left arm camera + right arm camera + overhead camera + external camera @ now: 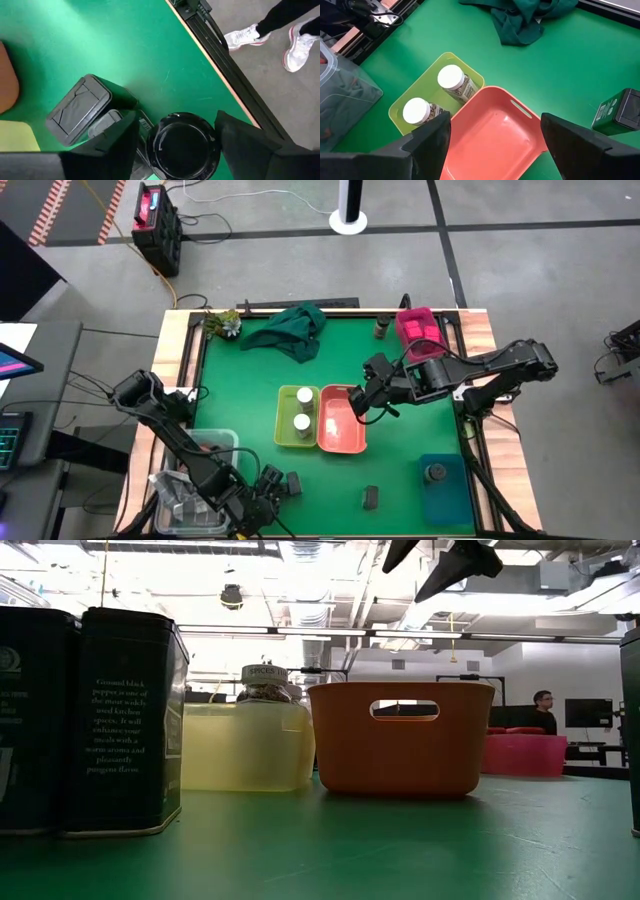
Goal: Sort spices by type
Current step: Put the bottom black seasoning bottle into the blue bin
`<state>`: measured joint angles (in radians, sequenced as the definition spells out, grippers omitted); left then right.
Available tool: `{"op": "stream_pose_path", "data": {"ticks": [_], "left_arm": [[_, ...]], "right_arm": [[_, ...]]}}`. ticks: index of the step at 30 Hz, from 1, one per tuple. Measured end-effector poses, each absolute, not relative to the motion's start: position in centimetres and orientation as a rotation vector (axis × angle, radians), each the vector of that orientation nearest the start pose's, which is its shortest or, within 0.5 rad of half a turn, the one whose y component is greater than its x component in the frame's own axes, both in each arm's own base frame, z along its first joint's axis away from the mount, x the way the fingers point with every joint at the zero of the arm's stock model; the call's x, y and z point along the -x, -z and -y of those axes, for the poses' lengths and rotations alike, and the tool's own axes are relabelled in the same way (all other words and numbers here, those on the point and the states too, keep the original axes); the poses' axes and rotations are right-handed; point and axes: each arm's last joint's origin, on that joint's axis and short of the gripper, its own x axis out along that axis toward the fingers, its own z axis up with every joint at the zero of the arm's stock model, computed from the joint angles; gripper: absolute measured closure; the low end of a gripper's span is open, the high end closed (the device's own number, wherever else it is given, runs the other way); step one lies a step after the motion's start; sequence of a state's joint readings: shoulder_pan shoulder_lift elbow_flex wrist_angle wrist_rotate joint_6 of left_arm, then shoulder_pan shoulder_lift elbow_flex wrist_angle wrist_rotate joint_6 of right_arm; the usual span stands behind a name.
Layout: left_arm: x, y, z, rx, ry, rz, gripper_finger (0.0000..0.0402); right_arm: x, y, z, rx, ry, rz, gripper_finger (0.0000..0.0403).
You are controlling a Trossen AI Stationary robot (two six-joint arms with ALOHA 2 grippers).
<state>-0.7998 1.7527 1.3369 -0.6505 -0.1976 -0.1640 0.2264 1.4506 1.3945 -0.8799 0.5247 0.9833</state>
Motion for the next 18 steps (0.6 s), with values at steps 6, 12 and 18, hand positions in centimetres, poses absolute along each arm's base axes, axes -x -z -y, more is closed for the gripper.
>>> {"op": "stream_pose_path", "data": {"ticks": [6, 12, 18], "left_arm": [[-25.54, -23.47, 25.62, -0.338, 0.489, -1.018, 0.0189], [-25.43, -24.02, 25.45, -0.307, 0.467, -1.074, 0.0193], [-25.41, -24.04, 25.29, -0.324, 0.465, -1.086, 0.0197]], "right_arm": [[-28.72, -33.69, -5.13, -0.569, 0.662, -0.646, 0.007], [-28.72, -33.69, -5.13, -0.57, 0.663, -0.646, 0.007], [-28.71, -33.69, -5.13, -0.57, 0.663, -0.646, 0.007]]}}
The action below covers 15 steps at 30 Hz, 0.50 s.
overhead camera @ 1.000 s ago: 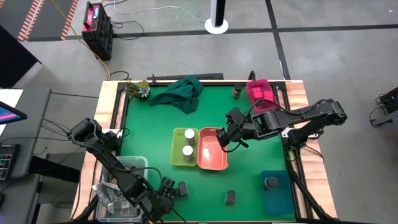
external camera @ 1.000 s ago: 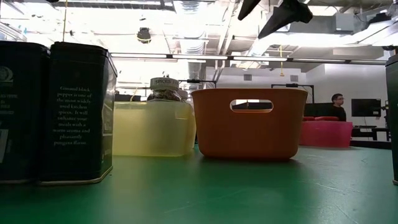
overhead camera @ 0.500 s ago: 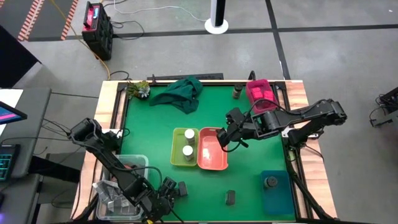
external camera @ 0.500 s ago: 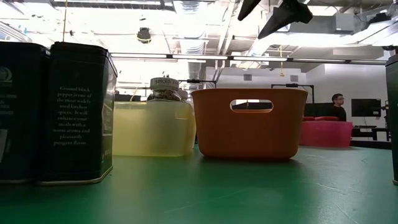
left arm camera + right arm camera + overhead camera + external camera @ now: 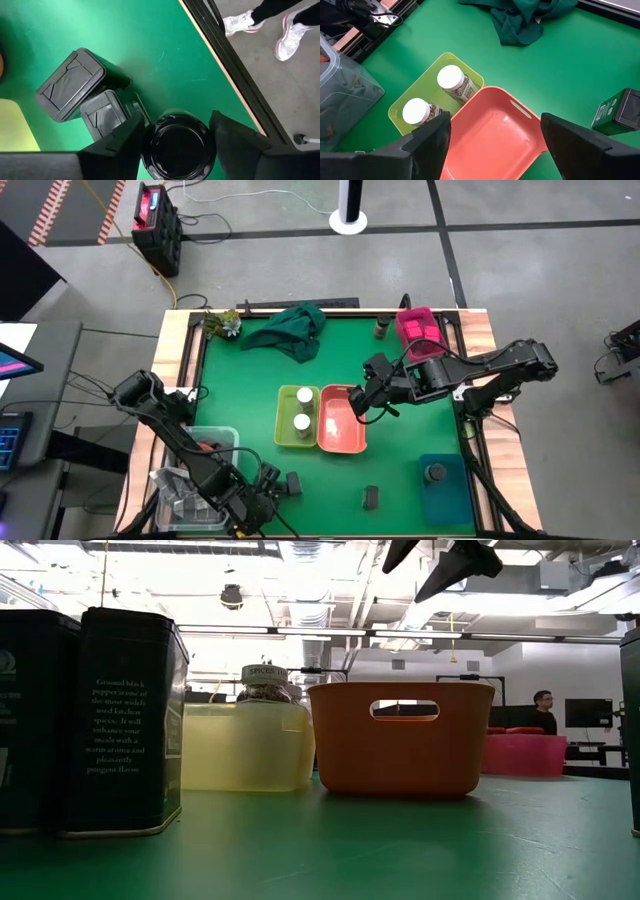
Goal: Sort spices by type
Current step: Put the bottom black seasoning bottle into the blue bin
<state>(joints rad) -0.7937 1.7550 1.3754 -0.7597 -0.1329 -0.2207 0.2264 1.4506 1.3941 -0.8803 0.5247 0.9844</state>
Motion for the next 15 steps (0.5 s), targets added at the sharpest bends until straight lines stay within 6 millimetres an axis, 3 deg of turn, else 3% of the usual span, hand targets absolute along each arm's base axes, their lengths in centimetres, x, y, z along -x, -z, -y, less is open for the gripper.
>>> {"op": "stream_pose_path", "data": {"ticks": [15], "left_arm": [[-26.4, -25.5, 25.1, -0.295, 0.436, -1.032, 0.0202]], "right_arm": [[-28.7, -33.7, -5.1, -0.548, 0.653, -0.653, 0.007]]}}
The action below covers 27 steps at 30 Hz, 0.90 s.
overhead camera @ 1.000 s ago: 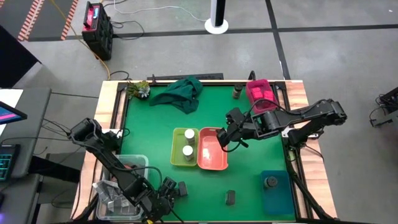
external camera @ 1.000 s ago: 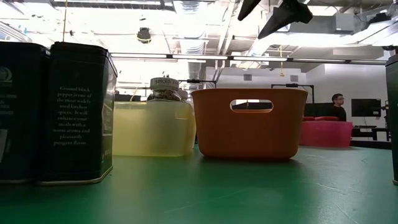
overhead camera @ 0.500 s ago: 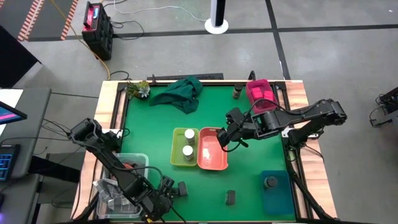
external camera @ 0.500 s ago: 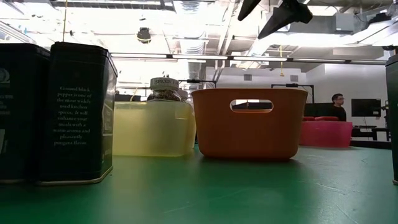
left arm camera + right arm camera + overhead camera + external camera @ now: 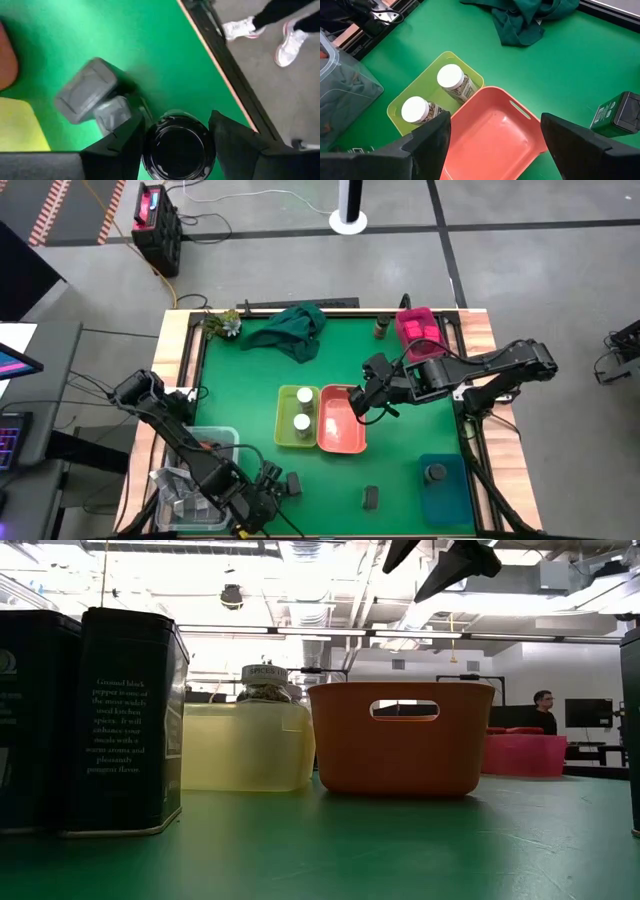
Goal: Sort spices by type
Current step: Put the bottom black seasoning bottle into the blue bin
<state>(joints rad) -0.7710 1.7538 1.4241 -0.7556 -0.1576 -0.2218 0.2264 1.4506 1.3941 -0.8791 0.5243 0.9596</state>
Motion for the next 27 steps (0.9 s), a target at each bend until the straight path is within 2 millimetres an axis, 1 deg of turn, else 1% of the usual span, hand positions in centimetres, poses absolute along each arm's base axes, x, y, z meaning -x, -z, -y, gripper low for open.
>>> {"op": "stream_pose_path", "data": {"ticks": [6, 10, 19, 25, 27], "left_arm": [[-27.0, -25.7, 24.6, -0.28, 0.418, -1.027, 0.0202], [-26.9, -26.1, 24.5, -0.266, 0.419, -1.012, 0.0203], [-26.6, -28.2, 24.0, -0.198, 0.43, -0.937, 0.0204], [-26.7, -29.6, 22.8, -0.157, 0.39, -0.885, 0.0204], [-26.8, -30.4, 22.2, -0.131, 0.368, -0.855, 0.0204]], "right_arm": [[-28.7, -33.7, -5.1, -0.548, 0.652, -0.654, 0.007], [-28.7, -33.7, -5.2, -0.549, 0.647, -0.657, 0.007], [-28.7, -33.7, -5.2, -0.561, 0.632, -0.671, 0.007], [-28.7, -33.7, -5.2, -0.562, 0.63, -0.672, 0.007], [-28.6, -33.7, -5.3, -0.574, 0.609, -0.684, 0.007]]}}
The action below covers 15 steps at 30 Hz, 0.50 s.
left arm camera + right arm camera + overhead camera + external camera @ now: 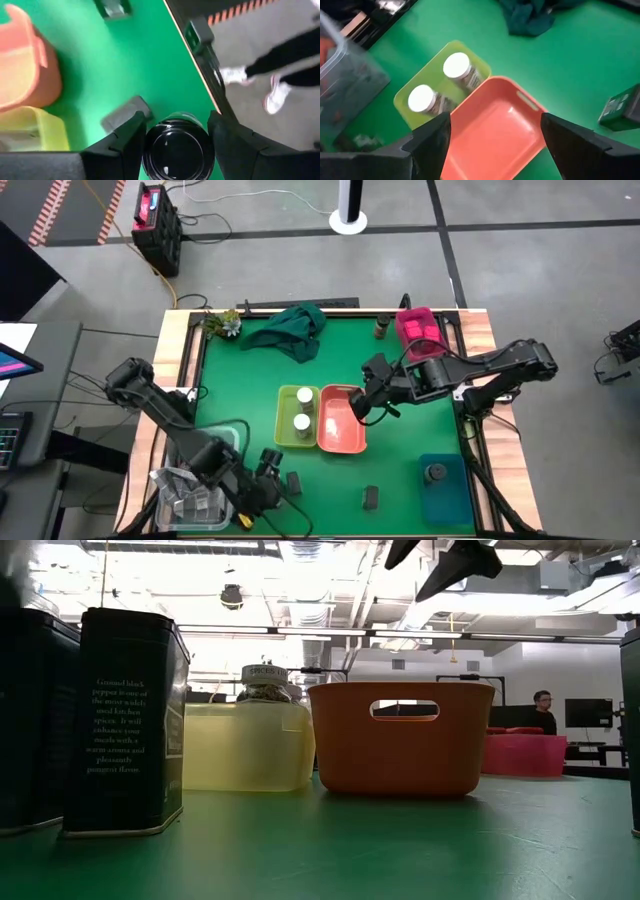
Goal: Sort spices by type
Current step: Put the bottom black seasoning bottle into the blue bin
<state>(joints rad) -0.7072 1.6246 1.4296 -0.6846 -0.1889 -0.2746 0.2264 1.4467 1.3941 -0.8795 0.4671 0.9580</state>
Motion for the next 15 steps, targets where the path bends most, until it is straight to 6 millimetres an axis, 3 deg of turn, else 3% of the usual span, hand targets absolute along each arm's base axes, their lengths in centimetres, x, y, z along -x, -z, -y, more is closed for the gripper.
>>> {"op": "stream_pose_path", "data": {"ticks": [7, 15], "left_arm": [[-27.2, -33.6, 17.8, -0.119, 0.232, -0.741, 0.0204], [-30.0, -34.5, 11.9, -0.124, 0.118, -0.7, 0.0204]], "right_arm": [[-28.4, -34.3, -5.8, -0.576, 0.482, -0.75, 0.007], [-26.9, -35.8, -6.2, -0.578, 0.47, -0.871, 0.007]]}}
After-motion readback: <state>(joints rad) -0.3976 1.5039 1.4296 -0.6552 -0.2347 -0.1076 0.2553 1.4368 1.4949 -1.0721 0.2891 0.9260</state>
